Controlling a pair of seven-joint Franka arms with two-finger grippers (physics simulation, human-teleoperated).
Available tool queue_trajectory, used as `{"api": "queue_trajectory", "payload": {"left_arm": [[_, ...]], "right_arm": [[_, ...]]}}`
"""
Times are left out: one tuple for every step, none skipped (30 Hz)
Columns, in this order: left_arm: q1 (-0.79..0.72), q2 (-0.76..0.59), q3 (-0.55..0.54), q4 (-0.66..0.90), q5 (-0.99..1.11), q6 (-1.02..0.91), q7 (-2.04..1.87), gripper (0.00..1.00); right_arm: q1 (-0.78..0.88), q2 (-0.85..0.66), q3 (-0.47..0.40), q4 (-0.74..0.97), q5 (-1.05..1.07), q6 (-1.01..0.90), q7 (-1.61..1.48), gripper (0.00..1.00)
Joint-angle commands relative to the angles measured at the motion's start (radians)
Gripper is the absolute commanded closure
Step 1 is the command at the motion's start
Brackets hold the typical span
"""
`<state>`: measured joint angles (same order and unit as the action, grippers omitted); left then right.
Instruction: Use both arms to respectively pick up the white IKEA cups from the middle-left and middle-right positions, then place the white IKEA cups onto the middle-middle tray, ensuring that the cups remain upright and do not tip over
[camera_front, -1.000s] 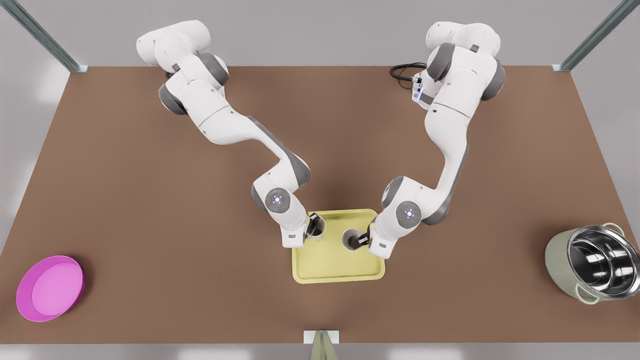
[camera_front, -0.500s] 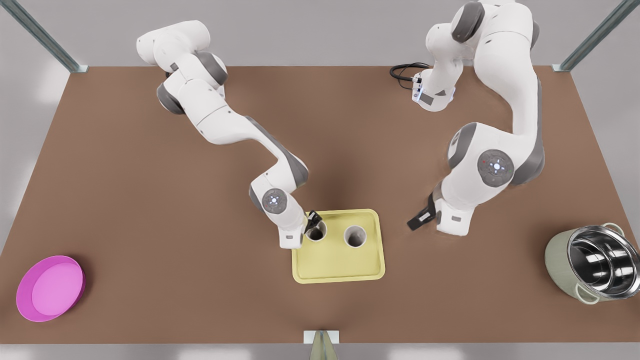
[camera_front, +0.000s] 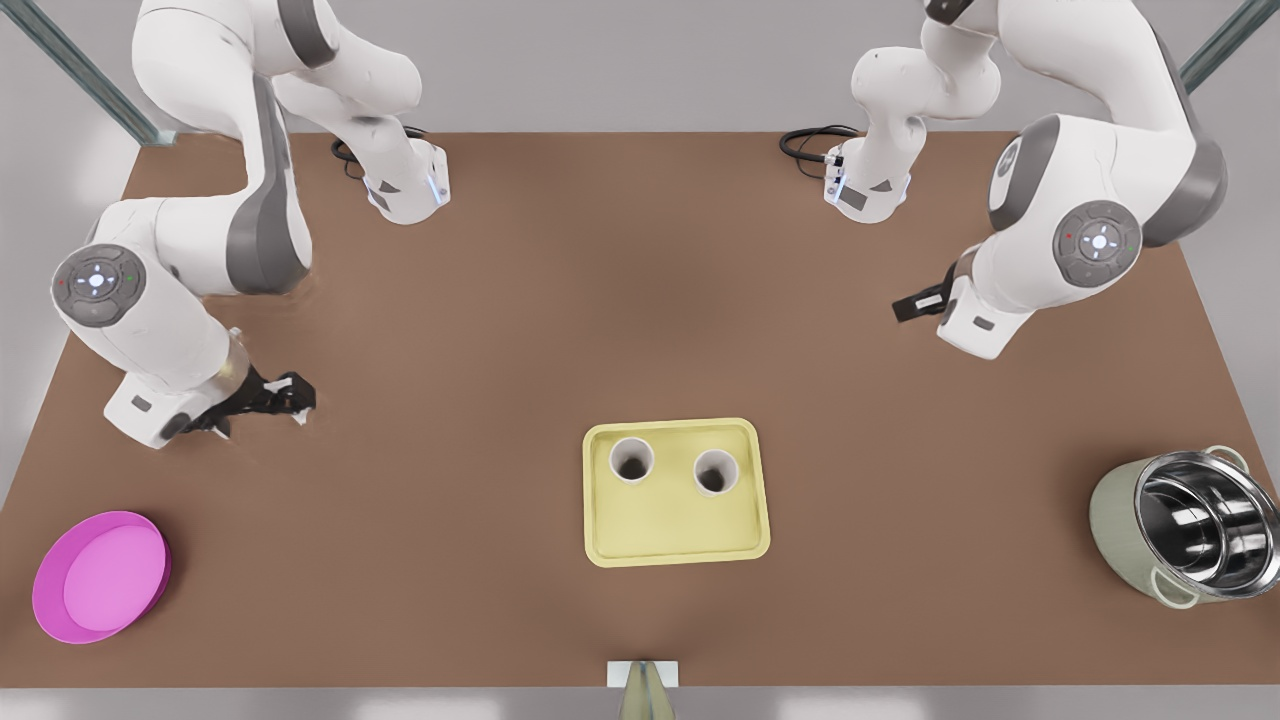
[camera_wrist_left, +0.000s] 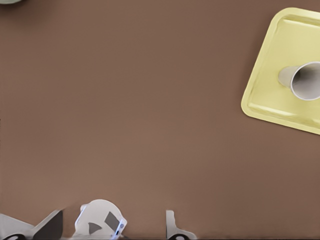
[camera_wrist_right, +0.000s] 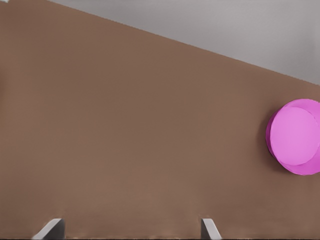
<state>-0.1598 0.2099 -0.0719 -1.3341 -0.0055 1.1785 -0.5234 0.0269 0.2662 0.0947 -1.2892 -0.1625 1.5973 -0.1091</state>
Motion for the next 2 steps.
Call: {"api": "queue_trajectory", "payload": {"left_arm": [[0.005, 0.0, 0.0, 0.0, -0.001, -0.051, 0.281, 0.0], [0.006, 0.002, 0.0, 0.0, -0.002, -0.053, 0.28, 0.0]], "right_arm": [[-0.016, -0.127, -0.013, -0.079, -0.02, -0.215, 0.002, 0.0], [-0.024, -0.157, -0.013, -0.114, -0.019, -0.215, 0.006, 0.0]]}}
